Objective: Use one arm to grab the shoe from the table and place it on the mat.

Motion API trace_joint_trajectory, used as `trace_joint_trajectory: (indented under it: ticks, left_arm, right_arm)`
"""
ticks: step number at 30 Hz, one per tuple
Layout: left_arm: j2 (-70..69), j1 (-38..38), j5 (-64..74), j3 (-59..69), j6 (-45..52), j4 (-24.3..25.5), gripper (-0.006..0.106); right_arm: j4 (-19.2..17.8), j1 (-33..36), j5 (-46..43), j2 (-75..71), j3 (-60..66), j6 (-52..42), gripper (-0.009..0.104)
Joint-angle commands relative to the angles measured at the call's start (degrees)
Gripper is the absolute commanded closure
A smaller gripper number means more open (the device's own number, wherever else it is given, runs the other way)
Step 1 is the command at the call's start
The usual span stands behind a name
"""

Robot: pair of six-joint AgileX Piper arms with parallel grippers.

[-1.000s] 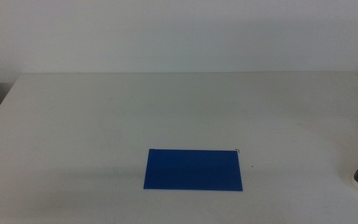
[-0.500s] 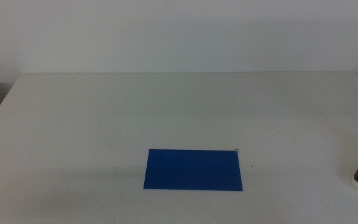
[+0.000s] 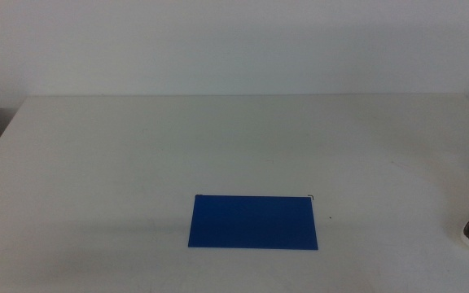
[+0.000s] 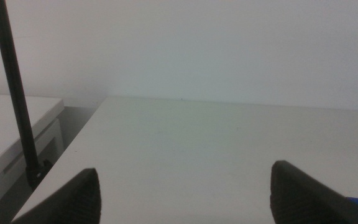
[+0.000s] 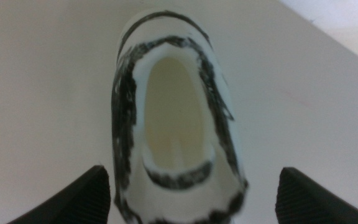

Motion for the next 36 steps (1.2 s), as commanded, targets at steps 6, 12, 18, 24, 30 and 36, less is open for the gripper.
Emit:
trace_joint_trajectory:
  ticks: [6,12,18,24,30,36]
  left_arm:
    - [-0.17,-0.28,-4.67,0.29,-0.17,-0.22,0.007]
    - [-0.17,-0.28,-4.67,0.29,-0.17,-0.22,0.007]
    - [-0.17,-0.28,-4.67,0.29,-0.17,-0.22,0.007]
    - [-0.17,-0.28,-4.67,0.29,-0.17,-0.22,0.007]
    - [-0.17,-0.28,-4.67,0.29,-0.17,-0.22,0.007]
    - [-0.17,-0.28,-4.67,0.29,-0.17,-0.22,0.007]
  right_arm:
    - [-1.16,-0.35,-0.96,-0.31,-1.34,-0.57,0.010]
    - [-1.05,-0.35,-2.30,0.27,-1.34,-0.57,0.014]
    - [-1.26,-0.35,-2.53,0.27,-1.34,-0.57,0.041]
    - [-1.26,-0.20,-1.10,0.27,-1.34,-0.74,0.079]
    - [-2.42,1.74,-0.15,-1.10,-1.40,-0.32,0.084]
    - [-1.52,4.68,0.62,-3.06,-1.96,2.00,0.084]
